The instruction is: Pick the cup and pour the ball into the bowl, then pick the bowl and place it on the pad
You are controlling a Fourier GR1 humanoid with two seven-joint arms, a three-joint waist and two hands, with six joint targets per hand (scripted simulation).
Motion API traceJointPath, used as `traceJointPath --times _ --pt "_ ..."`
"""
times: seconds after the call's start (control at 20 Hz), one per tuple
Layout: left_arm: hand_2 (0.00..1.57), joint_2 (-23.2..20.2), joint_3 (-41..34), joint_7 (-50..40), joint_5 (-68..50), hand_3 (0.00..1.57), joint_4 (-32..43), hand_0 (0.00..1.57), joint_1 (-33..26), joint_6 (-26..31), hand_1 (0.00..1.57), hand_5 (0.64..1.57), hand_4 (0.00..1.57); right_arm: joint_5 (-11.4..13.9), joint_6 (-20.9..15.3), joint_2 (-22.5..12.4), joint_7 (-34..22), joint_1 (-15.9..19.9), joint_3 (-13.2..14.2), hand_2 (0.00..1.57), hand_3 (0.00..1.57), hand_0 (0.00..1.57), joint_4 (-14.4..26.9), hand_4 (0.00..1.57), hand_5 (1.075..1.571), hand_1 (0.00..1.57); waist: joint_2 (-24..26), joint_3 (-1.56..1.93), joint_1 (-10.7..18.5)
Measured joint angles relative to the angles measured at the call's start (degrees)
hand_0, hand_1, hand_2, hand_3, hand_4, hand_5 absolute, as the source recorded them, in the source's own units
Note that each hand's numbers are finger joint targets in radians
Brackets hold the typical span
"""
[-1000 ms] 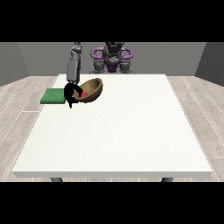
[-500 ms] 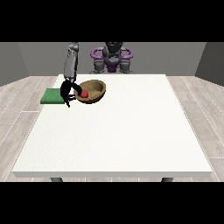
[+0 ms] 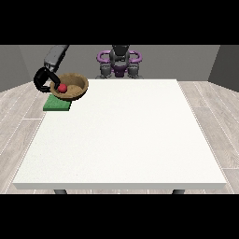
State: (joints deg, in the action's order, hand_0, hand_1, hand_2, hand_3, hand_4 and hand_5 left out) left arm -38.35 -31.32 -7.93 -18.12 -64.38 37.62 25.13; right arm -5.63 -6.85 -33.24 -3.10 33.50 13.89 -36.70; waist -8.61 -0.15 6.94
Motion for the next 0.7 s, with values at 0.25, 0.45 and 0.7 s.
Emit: traceJointPath --times 0.25,0.45,0.7 --pt "0.0 -0.75 -1.27 3.25 -0.21 0.0 1.41 0.0 -3.39 0.95 0.0 1.542 1.2 -1.28 4.41 -5.31 -2.6 0.56 1.95 1.57 0.53 1.57 0.37 1.1 1.564 1.57 0.47 0.08 -1.73" --pt "0.0 -1.89 -1.93 4.96 0.07 0.0 2.78 0.0 -4.78 0.53 0.0 1.551 1.21 -1.96 7.14 -6.72 -2.09 -0.11 2.81 1.57 0.53 1.57 0.27 1.1 1.564 1.57 0.19 0.12 -3.61" --pt "0.0 -4.29 -3.22 9.2 0.02 0.0 6.3 0.0 -6.82 2.48 0.0 1.552 1.22 -2.17 7.81 -6.19 -1.07 -1.01 3.29 1.57 0.43 1.57 -0.6 1.07 1.564 1.57 -0.98 0.14 -4.56"
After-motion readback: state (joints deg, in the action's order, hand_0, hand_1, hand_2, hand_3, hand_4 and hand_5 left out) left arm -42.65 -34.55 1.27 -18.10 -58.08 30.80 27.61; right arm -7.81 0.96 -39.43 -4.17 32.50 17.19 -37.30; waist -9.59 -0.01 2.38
